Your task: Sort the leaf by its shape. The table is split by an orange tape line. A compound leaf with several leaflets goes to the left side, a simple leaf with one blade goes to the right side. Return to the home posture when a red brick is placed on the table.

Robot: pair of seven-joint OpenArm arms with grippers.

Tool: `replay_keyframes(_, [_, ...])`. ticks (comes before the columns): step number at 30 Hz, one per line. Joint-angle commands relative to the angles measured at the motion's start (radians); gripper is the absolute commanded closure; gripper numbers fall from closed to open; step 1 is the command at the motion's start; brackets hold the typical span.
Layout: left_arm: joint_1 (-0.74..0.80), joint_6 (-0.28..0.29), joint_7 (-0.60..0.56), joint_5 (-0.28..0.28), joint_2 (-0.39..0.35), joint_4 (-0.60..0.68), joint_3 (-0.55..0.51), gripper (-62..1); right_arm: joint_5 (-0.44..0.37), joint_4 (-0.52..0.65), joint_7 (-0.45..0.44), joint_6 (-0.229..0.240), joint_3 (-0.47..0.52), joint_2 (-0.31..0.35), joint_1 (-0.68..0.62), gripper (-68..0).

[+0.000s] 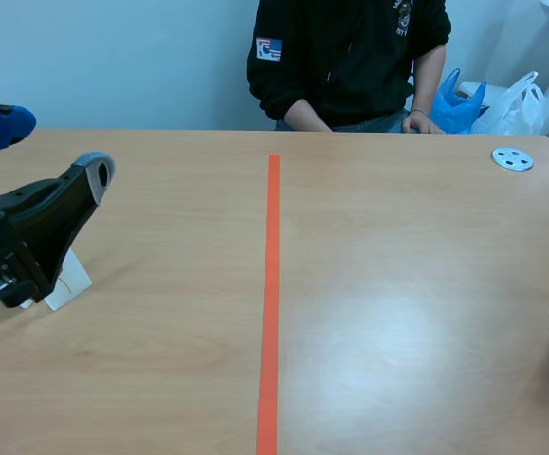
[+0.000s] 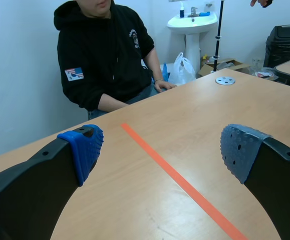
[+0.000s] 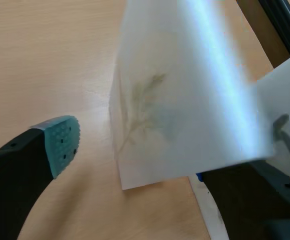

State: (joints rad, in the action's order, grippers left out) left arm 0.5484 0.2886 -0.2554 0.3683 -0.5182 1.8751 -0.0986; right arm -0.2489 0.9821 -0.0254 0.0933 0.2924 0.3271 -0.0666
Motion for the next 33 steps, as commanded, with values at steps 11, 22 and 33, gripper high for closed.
replay_keyframes(11, [-0.008,-0.005,-0.016,0.01,-0.001,0.005,0.003,-50.8,-0.026,0.125,0.008,0.001,0.002,0.019,-0.016,-48.9])
replay_keyframes(22, [-0.008,-0.005,-0.016,0.01,-0.001,0.005,0.003,-50.8,-0.063,0.546,0.087,0.004,0.087,0.02,-0.212,-48.9])
replay_keyframes(33, [-0.009,-0.005,-0.016,0.01,0.0,0.005,0.003,-50.8,-0.218,0.938,0.223,0.077,0.187,0.111,-0.369,-56.6])
